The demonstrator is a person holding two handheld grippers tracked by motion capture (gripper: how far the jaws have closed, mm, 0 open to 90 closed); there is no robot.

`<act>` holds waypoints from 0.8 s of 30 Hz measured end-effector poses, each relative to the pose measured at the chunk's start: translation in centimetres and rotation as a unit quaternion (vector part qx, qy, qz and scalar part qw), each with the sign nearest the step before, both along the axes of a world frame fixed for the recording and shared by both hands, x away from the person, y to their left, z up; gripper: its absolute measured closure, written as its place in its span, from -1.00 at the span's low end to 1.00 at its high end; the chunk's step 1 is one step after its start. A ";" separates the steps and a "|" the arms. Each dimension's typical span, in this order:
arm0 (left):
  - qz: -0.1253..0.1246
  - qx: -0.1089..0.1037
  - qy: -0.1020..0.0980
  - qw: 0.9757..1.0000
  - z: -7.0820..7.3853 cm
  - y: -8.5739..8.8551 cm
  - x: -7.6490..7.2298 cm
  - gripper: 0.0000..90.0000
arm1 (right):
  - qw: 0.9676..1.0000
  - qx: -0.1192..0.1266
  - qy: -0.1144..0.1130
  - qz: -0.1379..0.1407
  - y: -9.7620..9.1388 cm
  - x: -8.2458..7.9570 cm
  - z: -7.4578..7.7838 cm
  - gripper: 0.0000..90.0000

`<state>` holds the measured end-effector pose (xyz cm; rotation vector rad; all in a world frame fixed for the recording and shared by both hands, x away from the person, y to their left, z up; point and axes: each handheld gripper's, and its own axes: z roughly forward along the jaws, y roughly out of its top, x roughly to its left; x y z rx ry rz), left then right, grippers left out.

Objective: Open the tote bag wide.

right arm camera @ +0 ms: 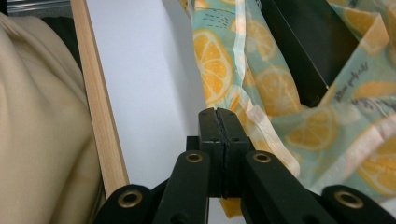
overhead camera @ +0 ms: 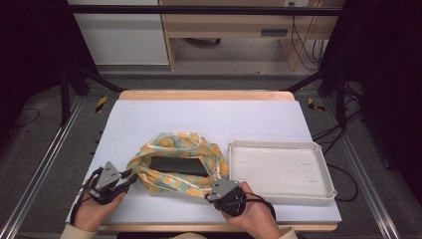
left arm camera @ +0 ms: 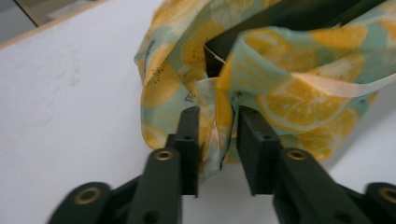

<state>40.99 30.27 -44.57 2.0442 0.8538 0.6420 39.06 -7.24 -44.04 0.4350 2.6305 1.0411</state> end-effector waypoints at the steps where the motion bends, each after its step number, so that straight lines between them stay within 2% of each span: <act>1: -0.004 -0.021 0.006 1.000 0.2 0.4 -0.2 0.35 | 1.000 -0.003 -0.002 0.003 0.1 0.0 0.0 0.98; 2: -0.004 -0.021 0.006 1.000 0.2 0.4 -0.2 0.24 | 1.000 -0.003 -0.002 0.003 0.1 0.0 0.0 0.98; 3: -0.008 -0.041 0.008 0.999 0.4 0.8 -0.4 0.24 | 1.000 -0.004 0.000 0.001 0.1 0.0 -0.1 0.98; 4: -0.013 -0.053 -0.001 0.999 0.8 1.1 -0.8 0.11 | 1.000 -0.010 -0.002 0.000 0.1 0.1 -0.1 0.97; 5: -0.013 -0.053 -0.001 0.999 0.8 1.1 -0.8 0.04 | 1.000 -0.011 -0.003 0.000 0.1 0.0 -0.1 0.97; 7: -0.030 -0.062 -0.008 0.998 1.5 1.2 -1.3 0.02 | 1.000 -0.012 -0.003 0.000 0.0 0.0 -0.1 0.97; 9: -0.029 -0.060 -0.022 0.997 2.3 1.0 -2.0 0.04 | 1.000 -0.014 -0.002 -0.001 -0.2 0.0 -0.4 0.95; 11: -0.025 -0.058 -0.021 0.998 2.6 0.8 -2.4 0.09 | 1.000 -0.014 0.001 -0.003 -0.2 0.1 -0.7 0.93; 13: -0.016 -0.065 -0.027 0.997 2.8 0.6 -2.5 0.16 | 1.000 -0.016 0.001 0.001 -0.1 0.0 -0.8 0.92; 16: -0.007 -0.062 -0.040 0.997 3.3 -0.2 -1.6 0.24 | 1.000 -0.019 0.003 0.006 -0.1 -0.1 -1.0 0.94; 17: -0.005 -0.066 -0.038 0.997 3.4 -0.4 -1.2 0.28 | 1.000 -0.018 0.006 0.006 -0.1 -0.1 -1.0 0.93; 19: -0.007 -0.085 -0.017 0.996 3.3 -1.0 0.5 0.34 | 1.000 -0.017 0.008 0.004 0.0 0.0 -1.1 0.92; 20: -0.007 -0.085 -0.017 0.996 3.3 -1.0 0.5 0.39 | 1.000 -0.017 0.008 0.004 0.0 0.0 -1.1 0.92; 21: -0.019 -0.081 -0.002 0.997 2.7 -1.5 1.5 0.42 | 1.000 -0.023 0.006 0.003 0.0 0.0 -1.3 0.91; 22: -0.030 -0.084 0.012 0.996 2.1 -1.7 1.6 0.43 | 1.000 -0.025 0.007 0.005 0.0 0.0 -1.4 0.91; 23: -0.035 -0.076 0.020 0.996 1.5 -1.8 1.4 0.44 | 1.000 -0.030 0.006 0.007 0.0 0.0 -1.5 0.91; 24: -0.035 -0.076 0.020 0.996 1.5 -1.8 1.4 0.47 | 0.999 -0.033 0.005 0.008 0.0 0.0 -1.5 0.90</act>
